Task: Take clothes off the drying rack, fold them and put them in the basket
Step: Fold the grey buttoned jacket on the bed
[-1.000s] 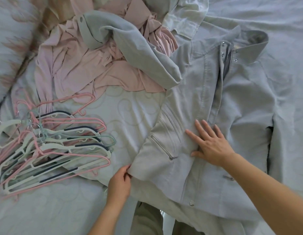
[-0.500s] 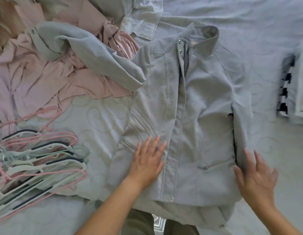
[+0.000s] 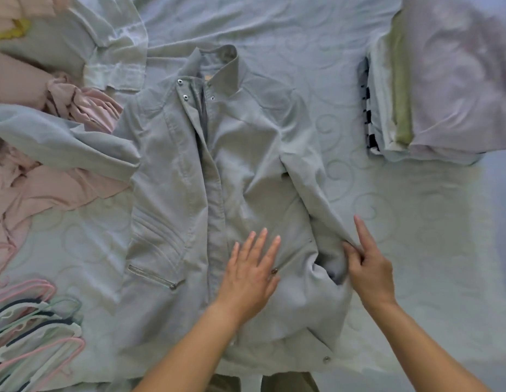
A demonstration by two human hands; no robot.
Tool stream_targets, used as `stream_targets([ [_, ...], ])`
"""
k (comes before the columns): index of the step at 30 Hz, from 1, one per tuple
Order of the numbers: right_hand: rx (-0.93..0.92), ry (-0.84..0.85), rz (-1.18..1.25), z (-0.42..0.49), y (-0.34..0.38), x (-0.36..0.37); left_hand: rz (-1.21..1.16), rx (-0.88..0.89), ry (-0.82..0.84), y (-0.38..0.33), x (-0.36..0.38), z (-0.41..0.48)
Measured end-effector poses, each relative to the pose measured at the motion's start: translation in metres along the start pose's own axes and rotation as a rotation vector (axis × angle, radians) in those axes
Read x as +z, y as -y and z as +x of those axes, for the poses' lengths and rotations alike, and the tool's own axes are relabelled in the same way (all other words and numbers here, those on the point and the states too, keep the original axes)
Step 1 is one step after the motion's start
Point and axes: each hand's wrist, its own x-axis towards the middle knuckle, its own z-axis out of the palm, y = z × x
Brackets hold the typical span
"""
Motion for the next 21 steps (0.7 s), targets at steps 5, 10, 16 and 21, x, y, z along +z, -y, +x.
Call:
stream_targets([
  [5,-0.064,-0.133,-0.050,0.052,-0.012,-0.059,0.010,0.039,0.075,-0.026,0.005,0.010],
  [10,-0.310,-0.221,-0.281,0.108,-0.008,-0.093,0.000,0.068,0.129,-0.039,0.013,0.023],
  [16,-0.587,-0.203,-0.394,0.047,-0.033,-0.039,0.068,0.024,0.179,-0.021,0.017,0.031],
  [21,-0.482,0.161,-0.350,-0.034,-0.047,0.029,0.153,-0.068,0.111,0.030,0.007,0.024],
])
